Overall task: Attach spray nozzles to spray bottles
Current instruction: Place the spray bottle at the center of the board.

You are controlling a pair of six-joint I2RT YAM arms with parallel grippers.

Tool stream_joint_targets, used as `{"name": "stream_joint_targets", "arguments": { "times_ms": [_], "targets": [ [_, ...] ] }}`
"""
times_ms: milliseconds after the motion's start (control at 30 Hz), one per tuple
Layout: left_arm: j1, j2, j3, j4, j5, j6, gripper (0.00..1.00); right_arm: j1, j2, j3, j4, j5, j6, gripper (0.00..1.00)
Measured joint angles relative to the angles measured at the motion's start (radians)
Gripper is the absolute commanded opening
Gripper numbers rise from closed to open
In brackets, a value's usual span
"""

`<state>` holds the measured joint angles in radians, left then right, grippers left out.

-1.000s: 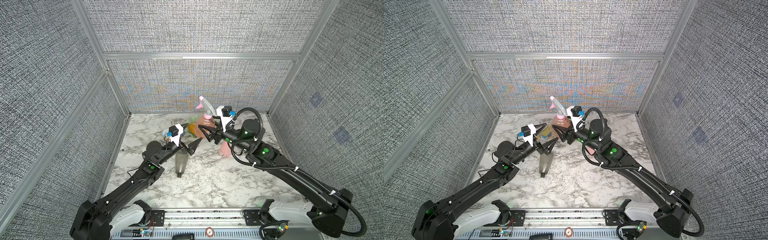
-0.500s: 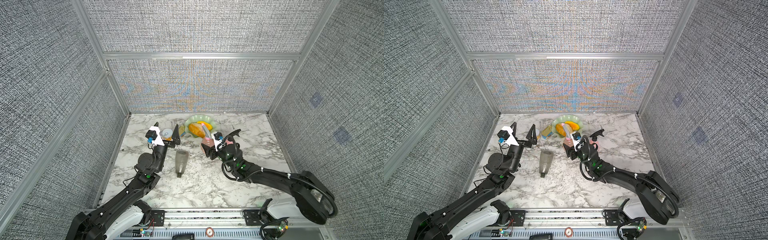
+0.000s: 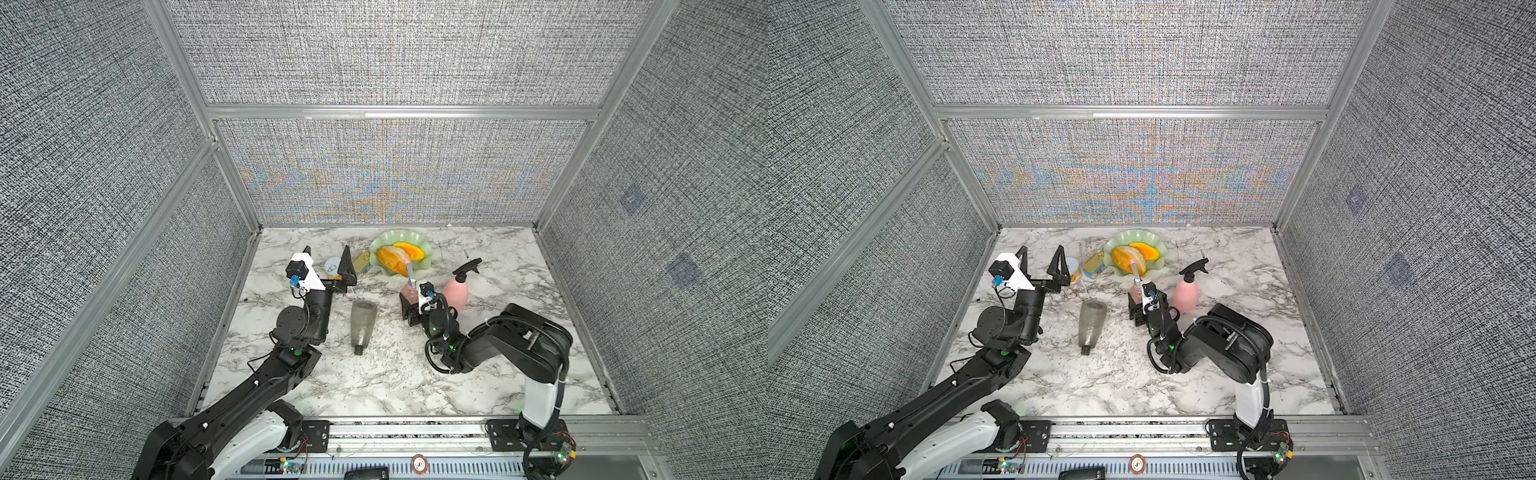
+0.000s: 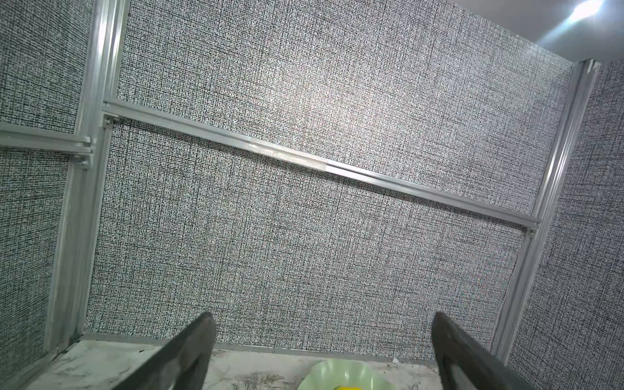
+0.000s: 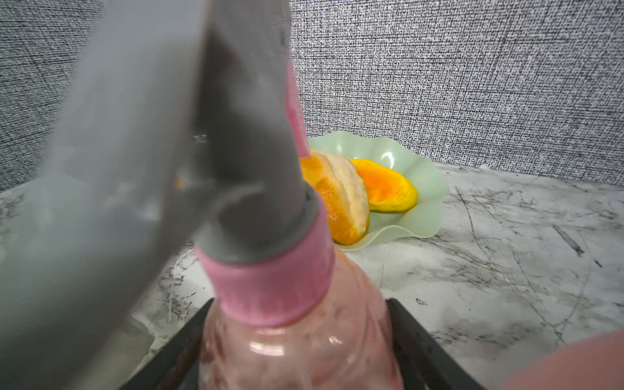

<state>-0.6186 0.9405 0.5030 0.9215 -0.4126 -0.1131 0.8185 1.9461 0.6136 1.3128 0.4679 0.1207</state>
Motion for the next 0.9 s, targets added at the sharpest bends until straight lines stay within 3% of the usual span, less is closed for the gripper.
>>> {"name": "stream_joint_targets", "arguments": {
  "times_ms": [433,600,900],
  "targets": [
    [0.000,0.024,0.000,0.004,-0.006,0.001,0.99,-0.022,0.116,0.084,0.005,0.009,0.101,0.82],
    [0.000,0.025,0.000,0.004,-0.006,0.001,0.99,-0.021,0.099,0.057,0.009,0.005,0.115,0.92],
    [0.000,0.026,0.001,0.004,-0.002,0.000,0.99,-0.019,0.004,0.016,-0.033,0.001,0.116,0.96]
  ]
}}
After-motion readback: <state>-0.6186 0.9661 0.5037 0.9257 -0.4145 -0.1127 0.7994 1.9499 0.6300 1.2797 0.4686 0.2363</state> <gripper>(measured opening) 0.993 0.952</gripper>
